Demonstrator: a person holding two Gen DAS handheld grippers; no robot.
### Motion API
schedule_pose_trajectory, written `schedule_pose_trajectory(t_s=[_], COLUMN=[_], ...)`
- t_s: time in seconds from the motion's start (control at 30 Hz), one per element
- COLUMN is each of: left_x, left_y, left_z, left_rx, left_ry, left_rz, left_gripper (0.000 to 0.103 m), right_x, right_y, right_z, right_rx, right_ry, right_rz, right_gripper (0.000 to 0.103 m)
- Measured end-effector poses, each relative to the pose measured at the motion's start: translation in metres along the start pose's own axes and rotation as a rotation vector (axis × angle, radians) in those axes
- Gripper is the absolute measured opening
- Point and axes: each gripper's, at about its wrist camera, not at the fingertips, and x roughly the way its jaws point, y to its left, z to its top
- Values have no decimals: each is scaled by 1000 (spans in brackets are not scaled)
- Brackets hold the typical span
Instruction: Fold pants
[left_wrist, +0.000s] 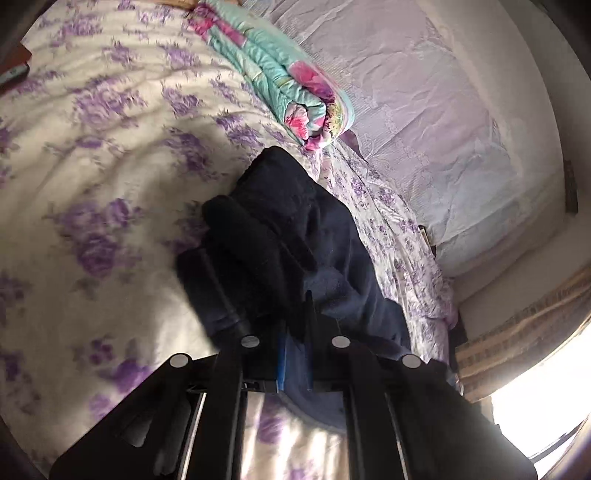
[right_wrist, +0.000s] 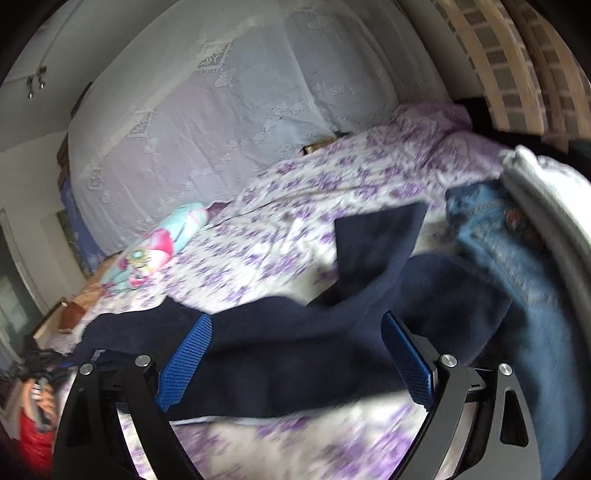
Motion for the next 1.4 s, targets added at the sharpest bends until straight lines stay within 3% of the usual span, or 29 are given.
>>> schedule_pose_trajectory(t_s=[0.2,0.27,0.37,0.47,0.53,0.6,0.63,0.7,0.73,0.77,0.83,0.9,0.97,1.07,1.3,1.4], left_x=[-8,-6,-7,-4,4,8,10,13,14,15,18,20,15,-7,-103,-162], left_y=[-1,-3,-3,-1,2,5,7,8,8,6,4,2,-1,-10,-56,-84], left_z=[6,9,9,8,11,11,11,12,13,14,16,16,14,12,14,16], left_rx=[43,53,55,37,12,-10,-23,-33,-27,-18,1,27,40,41,83,140], left_ry=[-33,-38,-39,-18,6,20,26,35,35,37,45,53,38,-8,-166,-286], left_rz=[-39,-46,-49,-44,-42,-41,-36,-51,-49,-48,-46,-43,-47,-104,-284,-330], left_gripper=[6,6,6,6,6,12,23,27,27,27,24,12,8,6,6,6], right_x=[-2,1,8,20,36,54,61,71,72,70,63,48,30,-9,-82,-94], right_y=[2,3,2,-6,-9,-13,-15,-22,-25,-27,-24,-12,-2,16,47,59], right_z=[-18,-16,-8,2,8,9,8,4,3,1,-5,-6,-6,9,48,62], right_rx=[113,132,189,314,359,389,402,426,426,432,419,350,322,270,170,128], right_ry=[122,119,117,132,182,229,250,266,264,253,226,186,144,55,-96,-132], right_rz=[35,38,64,156,173,175,177,180,167,183,199,180,186,224,326,381], right_gripper=[91,77,69,69,69,69,69,46,19,5,4,4,4,4,4,4])
